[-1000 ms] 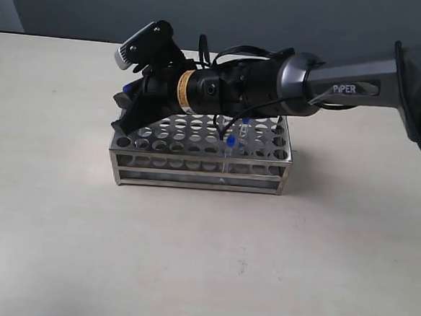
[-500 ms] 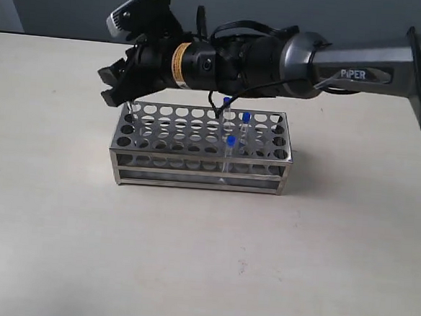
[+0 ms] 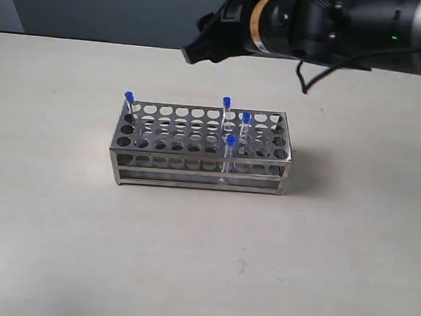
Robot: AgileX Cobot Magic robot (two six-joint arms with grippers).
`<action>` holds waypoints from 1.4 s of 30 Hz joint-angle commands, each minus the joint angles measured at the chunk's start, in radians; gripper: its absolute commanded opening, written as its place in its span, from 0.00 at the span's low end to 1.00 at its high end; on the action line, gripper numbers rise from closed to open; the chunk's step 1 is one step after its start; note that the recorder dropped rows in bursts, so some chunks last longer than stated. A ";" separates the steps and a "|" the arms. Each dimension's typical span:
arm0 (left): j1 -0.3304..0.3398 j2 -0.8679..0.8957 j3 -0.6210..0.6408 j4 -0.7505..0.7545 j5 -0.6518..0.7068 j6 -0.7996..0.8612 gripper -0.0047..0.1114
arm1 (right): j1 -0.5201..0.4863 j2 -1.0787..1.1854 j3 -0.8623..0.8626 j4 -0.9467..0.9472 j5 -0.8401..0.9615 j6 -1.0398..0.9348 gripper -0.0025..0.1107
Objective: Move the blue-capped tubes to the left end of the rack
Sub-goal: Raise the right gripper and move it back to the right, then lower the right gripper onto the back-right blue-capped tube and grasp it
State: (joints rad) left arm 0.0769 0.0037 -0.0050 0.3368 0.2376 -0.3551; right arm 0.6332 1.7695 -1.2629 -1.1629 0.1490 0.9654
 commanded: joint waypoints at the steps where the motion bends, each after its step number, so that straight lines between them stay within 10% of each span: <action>1: -0.009 -0.004 0.003 -0.003 -0.005 -0.002 0.04 | -0.006 -0.121 0.183 0.009 0.014 0.046 0.52; 18: -0.009 -0.004 0.003 -0.003 -0.005 -0.002 0.04 | -0.015 -0.171 0.385 0.002 -0.066 0.112 0.52; 23: -0.009 -0.004 0.003 -0.003 -0.005 -0.002 0.04 | -0.136 -0.171 0.338 0.088 -0.330 0.198 0.52; 42: -0.009 -0.004 0.003 -0.003 -0.005 0.000 0.04 | -0.249 -0.037 0.630 0.750 -0.894 -0.594 0.52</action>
State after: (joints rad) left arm 0.0769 0.0037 -0.0050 0.3368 0.2376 -0.3551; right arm 0.3901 1.6955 -0.6366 -0.4375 -0.6520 0.4017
